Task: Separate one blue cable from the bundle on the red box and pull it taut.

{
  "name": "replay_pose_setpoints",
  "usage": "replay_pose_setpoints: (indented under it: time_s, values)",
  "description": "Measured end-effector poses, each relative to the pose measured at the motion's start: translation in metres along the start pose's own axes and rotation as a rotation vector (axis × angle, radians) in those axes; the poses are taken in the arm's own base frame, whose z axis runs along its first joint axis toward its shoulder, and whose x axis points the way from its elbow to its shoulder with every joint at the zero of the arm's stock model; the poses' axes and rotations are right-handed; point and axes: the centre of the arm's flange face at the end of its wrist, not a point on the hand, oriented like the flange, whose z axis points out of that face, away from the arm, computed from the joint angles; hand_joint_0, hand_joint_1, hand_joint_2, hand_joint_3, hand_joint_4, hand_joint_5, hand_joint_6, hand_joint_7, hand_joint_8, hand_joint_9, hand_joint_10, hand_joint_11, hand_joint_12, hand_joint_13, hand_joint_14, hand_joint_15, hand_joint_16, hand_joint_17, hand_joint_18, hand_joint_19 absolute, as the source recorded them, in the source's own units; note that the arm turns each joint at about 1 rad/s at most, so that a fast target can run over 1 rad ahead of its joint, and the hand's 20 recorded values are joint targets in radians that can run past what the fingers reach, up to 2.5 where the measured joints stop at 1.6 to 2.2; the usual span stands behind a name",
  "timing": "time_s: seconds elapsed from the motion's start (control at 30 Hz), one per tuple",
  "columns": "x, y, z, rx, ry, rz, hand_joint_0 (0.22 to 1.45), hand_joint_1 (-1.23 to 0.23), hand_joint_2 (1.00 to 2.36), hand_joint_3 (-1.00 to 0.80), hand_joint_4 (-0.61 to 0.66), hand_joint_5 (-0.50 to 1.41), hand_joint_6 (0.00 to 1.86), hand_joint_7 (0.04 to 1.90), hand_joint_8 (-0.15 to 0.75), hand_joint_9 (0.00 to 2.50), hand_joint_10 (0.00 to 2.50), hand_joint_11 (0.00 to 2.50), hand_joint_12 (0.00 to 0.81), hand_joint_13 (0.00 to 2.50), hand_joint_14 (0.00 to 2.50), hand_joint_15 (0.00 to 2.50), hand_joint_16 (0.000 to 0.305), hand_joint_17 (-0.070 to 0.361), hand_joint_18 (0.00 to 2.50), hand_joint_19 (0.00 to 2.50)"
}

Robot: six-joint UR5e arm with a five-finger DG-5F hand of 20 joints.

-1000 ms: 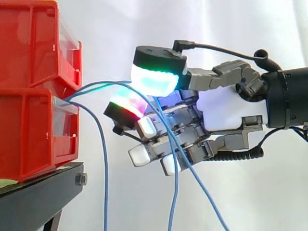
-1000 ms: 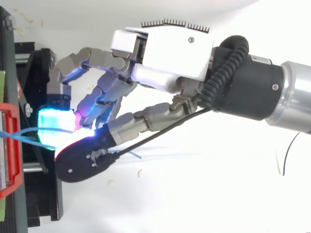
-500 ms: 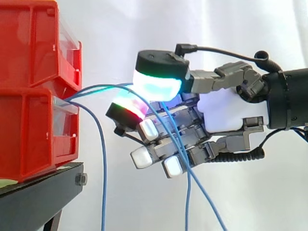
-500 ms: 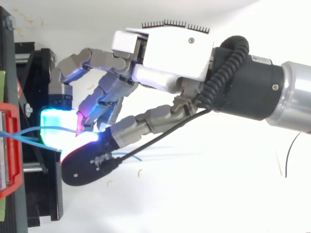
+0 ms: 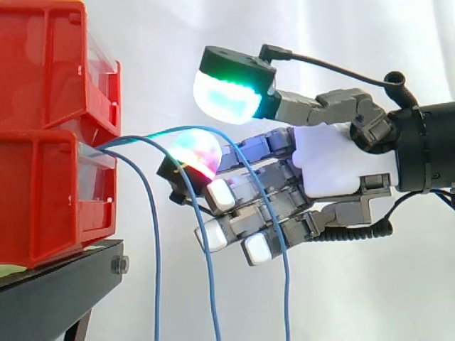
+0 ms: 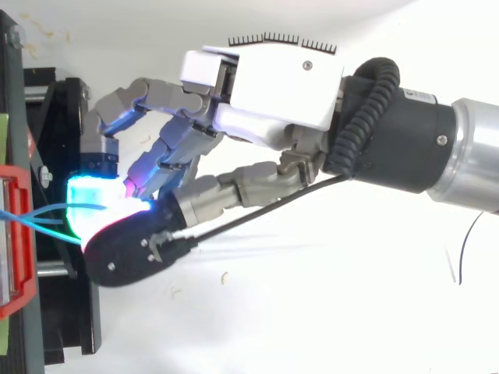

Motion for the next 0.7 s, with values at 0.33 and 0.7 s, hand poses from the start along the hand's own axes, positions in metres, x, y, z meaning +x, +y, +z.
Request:
replay_pose_setpoints:
  time_s: [0.33, 0.7]
  values:
    - [0.0, -0.0002, -0.0003, 0.003, 0.0, -0.001, 0.57, -0.66, 1.01, -0.31, 0.13, -0.14, 0.83, 1.11, 0.384, 1.04, 0.02, 0.7, 0.428, 0.94, 0.01, 0.46, 0.05, 0.113, 1.0, 0.51]
    - [-0.0003, -0.0008, -0.0008, 0.008, 0.0, -0.003, 0.58, -0.77, 1.02, -0.09, 0.05, -0.13, 0.87, 1.13, 0.393, 1.06, 0.02, 0.71, 0.443, 0.97, 0.01, 0.44, 0.053, 0.119, 1.03, 0.47]
